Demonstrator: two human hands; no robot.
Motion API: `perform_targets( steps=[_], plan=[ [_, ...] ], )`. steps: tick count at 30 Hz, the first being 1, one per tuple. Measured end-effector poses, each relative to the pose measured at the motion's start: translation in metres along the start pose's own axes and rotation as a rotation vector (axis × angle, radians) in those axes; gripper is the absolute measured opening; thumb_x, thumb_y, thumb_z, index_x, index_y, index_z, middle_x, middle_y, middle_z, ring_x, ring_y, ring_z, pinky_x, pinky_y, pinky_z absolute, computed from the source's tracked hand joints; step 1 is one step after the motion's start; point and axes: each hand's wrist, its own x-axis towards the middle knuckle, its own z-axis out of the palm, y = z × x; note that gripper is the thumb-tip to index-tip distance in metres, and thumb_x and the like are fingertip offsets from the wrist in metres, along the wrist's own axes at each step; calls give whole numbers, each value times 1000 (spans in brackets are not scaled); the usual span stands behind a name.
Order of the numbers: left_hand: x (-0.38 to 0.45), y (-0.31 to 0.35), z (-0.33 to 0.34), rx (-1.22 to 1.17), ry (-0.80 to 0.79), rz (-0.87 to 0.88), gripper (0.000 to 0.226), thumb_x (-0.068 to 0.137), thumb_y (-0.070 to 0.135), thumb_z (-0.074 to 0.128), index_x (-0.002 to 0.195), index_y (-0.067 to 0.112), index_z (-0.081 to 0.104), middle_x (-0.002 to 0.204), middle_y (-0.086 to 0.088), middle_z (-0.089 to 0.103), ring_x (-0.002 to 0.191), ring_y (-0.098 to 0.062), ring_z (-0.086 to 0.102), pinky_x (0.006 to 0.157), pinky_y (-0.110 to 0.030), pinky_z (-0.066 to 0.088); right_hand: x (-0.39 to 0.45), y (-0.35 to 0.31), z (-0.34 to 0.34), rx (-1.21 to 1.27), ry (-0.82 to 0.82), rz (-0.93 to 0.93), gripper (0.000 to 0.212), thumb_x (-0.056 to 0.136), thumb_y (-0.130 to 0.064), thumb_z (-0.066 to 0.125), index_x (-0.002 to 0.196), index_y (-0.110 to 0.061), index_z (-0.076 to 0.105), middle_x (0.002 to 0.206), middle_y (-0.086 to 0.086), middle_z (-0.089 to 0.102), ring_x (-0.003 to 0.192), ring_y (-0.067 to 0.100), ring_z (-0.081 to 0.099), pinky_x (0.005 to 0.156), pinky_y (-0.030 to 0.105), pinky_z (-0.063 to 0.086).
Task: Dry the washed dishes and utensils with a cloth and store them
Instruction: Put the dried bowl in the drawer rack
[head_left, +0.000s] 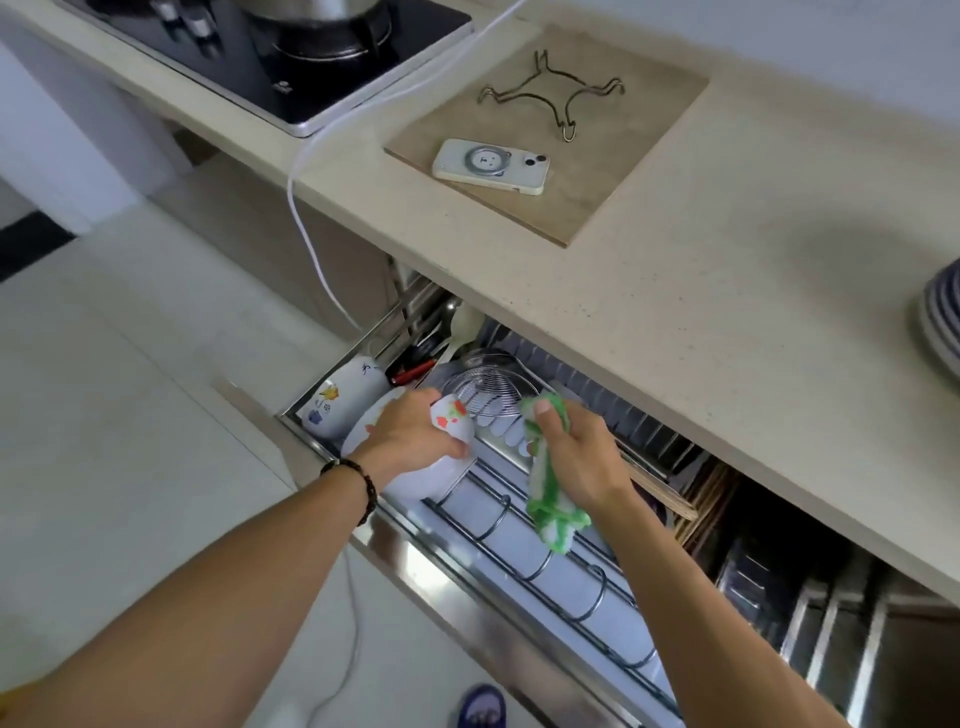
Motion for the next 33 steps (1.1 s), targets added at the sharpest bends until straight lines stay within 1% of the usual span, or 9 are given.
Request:
perform_targets(
  steps=[4,9,12,15,18,20,22,27,33],
  plan=[
    [12,-9,1,30,12,-1,50,62,24,94,101,14,64,96,-4,68,92,-25,66,86,-39,56,10,0,8,-19,-18,14,52,102,-53,40,104,-6,62,94,17,69,88,38,66,86,59,54],
    [28,-9,0,40,-45,11,43,63,24,92,94,15,63,89,-3,70,88,-24,67,80,-36,56,21,5,21,-3,-16,16,75,81,-75,37,100,-8,63,94,15,69,89,36,68,84,58,55],
    [32,-6,0,26,-55,-2,40,64,24,92,88,18,62,88,-1,70,86,-22,67,79,-34,55,22,-1,27,-21,-37,25,55,101,-53,43,102,-2,62,96,19,68,92,35,65,87,51,54],
    [33,-6,3,15,-91,-24,38,68,23,90,87,20,58,89,-1,67,87,-21,65,68,-28,48,26,2,31,-42,-46,26,48,105,-43,42,100,1,59,92,17,65,87,34,60,81,41,50],
    [37,-10,8,23,-94,-52,44,75,23,87,108,18,59,99,3,62,98,-20,58,62,-19,37,29,1,32,-56,-59,21,48,105,-44,41,101,0,60,95,18,65,94,38,62,82,40,50],
    [38,-17,12,32,-68,-86,62,79,22,84,133,17,54,121,-2,59,117,-23,53,78,-18,34,31,2,31,-65,-74,18,48,105,-44,41,100,0,60,95,20,66,94,38,63,82,40,51],
    [41,-27,17,29,-50,-113,73,77,25,86,140,15,50,133,-4,59,124,-25,53,87,-23,34,33,5,28,-77,-78,9,48,105,-45,41,98,-1,60,93,20,66,92,38,64,81,42,52],
    [49,-45,27,158,-4,-144,62,73,37,87,122,10,59,115,-6,68,107,-26,63,90,-35,52,36,16,30,-69,-80,27,46,104,-46,42,92,-5,58,89,17,67,83,29,66,81,50,54],
    [44,-43,28,283,23,-87,31,88,25,70,109,5,61,110,-11,68,101,-29,63,81,-34,52,32,21,30,11,-100,58,52,100,-57,40,99,-9,61,99,16,69,94,35,68,88,55,55]
  ],
)
